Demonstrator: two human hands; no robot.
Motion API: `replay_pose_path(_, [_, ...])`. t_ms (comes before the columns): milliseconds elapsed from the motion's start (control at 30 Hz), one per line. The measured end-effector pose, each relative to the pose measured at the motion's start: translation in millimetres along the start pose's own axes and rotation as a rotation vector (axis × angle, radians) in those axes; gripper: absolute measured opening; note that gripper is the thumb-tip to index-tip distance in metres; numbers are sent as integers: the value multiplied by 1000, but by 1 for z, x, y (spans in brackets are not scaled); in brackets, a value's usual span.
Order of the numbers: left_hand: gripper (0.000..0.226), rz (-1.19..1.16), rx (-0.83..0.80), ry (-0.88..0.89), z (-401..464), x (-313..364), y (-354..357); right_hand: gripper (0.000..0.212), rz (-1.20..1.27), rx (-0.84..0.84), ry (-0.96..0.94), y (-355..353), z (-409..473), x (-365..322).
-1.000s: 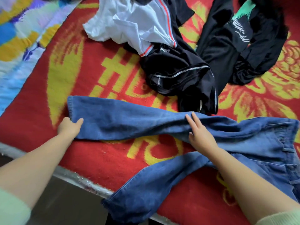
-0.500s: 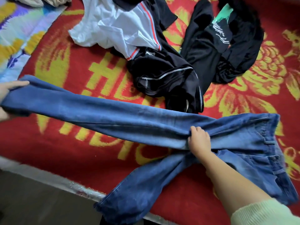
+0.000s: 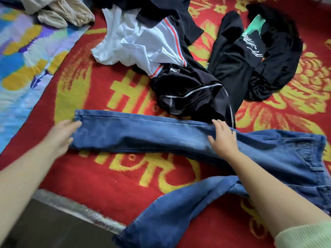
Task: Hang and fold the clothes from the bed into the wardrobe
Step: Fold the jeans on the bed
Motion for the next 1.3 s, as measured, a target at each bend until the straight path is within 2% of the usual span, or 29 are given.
replay_pose_path(67, [56, 311, 89, 20, 3, -8, 21, 62, -22, 5, -55, 9, 5, -21])
replay_pose_path(100, [62, 403, 135, 12, 14, -18, 19, 61, -25, 10, -67, 10, 9, -29])
replay_pose_path(333, [76, 764, 354, -134, 22, -40, -6, 52, -179, -69, -17, 27, 40, -40])
replay_pose_path(400, [73, 733, 344, -112, 20, -35, -11, 40, -249, -56, 11, 25, 50, -38])
replay_pose_path(500, [48, 634, 155, -73, 20, -35, -7, 23, -212, -77, -68, 21, 54, -53])
replay_pose_path(567, [17, 552, 13, -37, 8, -20, -1, 31, -2, -194, -167, 22, 46, -62])
replay_pose_path(600, [9, 504, -26, -25, 2, -7, -2, 34, 111, -266, -185, 16, 41, -61])
replay_pose_path(667, [13, 477, -68, -25, -2, 10, -15, 40, 257, -334, -154, -5, 38, -51])
replay_pose_path(733, [24, 715, -30, 39, -1, 23, -31, 39, 223, -235, -122, -26, 45, -44])
replay_pose_path(833, [29, 996, 184, 174, 2, 26, -38, 23, 27, 78, -118, -41, 64, -63])
replay_pose_path(867, [30, 1027, 240, 163, 3, 18, -36, 22, -3, 131, -96, -37, 66, -72])
replay_pose_path(933, [37, 1018, 263, 108, 11, -7, -28, 35, 4, 162, -64, -21, 62, -94])
replay_pose_path(1033, [54, 855, 334, 82, 31, -23, -24, 55, -80, 192, -197, 12, 26, -137])
replay_pose_path(1100, [49, 775, 378, 109, 48, -17, -25, 65, -194, 28, -368, 56, -8, -162])
replay_pose_path(1167, [32, 647, 361, 156, 62, -3, -23, 72, -317, -239, -465, 100, -33, -162])
replay_pose_path(1233, [20, 529, 362, 241, 67, 15, -25, 77, -328, -365, -500, 109, -33, -157])
replay_pose_path(1300, [17, 532, 405, 262, 68, 17, -32, 78, -279, -445, -537, 107, -27, -157])
Point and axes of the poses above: each hand's wrist, its own z-axis towards the middle knuckle, its own y-axis out of the palm, x = y × z, the point moved 10 cm from there along z, towards the middle knuckle, and after that the axes turned 14 degrees about -z, right-handed, at the moved point
